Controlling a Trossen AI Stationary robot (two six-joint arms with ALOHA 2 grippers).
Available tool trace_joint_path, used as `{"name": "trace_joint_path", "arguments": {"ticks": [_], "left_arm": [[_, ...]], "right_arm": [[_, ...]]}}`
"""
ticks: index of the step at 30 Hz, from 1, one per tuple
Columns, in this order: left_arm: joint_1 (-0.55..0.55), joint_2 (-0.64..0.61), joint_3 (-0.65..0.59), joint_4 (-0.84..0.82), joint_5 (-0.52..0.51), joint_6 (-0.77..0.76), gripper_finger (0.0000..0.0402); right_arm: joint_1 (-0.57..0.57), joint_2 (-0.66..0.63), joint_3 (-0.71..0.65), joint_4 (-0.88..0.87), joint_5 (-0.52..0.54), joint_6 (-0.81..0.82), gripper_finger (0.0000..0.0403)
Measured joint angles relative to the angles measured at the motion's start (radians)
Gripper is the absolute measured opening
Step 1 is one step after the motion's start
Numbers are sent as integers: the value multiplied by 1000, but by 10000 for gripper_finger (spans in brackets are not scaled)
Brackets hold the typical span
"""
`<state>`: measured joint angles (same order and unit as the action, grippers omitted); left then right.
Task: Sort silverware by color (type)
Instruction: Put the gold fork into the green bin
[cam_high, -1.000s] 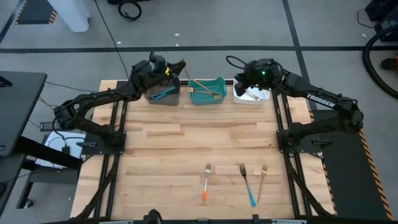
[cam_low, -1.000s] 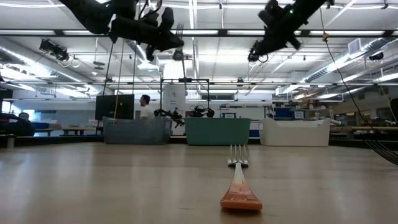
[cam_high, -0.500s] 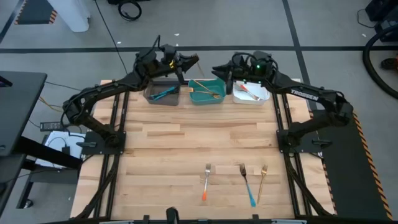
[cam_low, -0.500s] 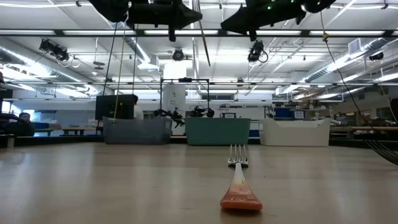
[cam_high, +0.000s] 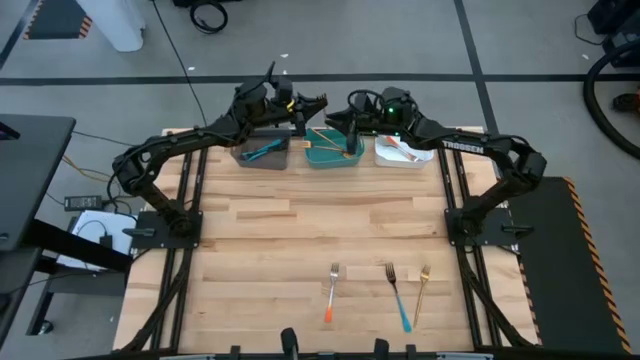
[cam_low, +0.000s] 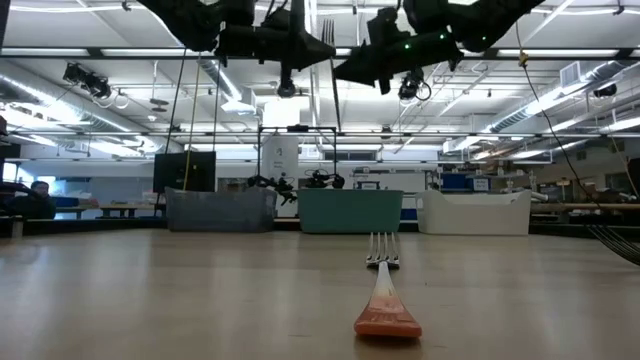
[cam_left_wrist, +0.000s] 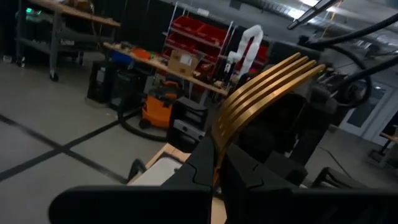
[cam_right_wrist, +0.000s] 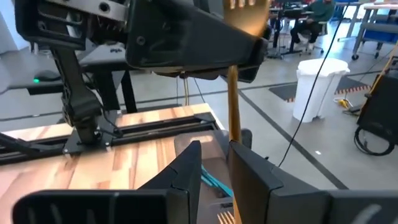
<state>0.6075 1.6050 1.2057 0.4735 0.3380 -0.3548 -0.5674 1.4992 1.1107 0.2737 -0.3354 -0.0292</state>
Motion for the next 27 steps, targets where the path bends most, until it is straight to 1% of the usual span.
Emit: {"name": "trace_joint_path", "arguments": {"ticks": [3,7,12,16,20,27], "left_arm": [[1,2,0,-1,-1,-4,16],[1,2,0,-1,-3,-13,16],[1,2,0,-31,1,-23,16],[-4,2,0,-37,2,-19,16],[-6,2,0,-42,2,-17,16],[-6,1,0,-67,-8,7,16]], "right_arm": [[0,22,0,32,25,-1,88],[0,24,0,32,49,-24,88],[0,-15,0,28,60,-27,88],[-3,-20,1,41,106,-51,88],[-5,6,1,46,81,-36,88],[-1,15,1,42,71,3,88]]}}
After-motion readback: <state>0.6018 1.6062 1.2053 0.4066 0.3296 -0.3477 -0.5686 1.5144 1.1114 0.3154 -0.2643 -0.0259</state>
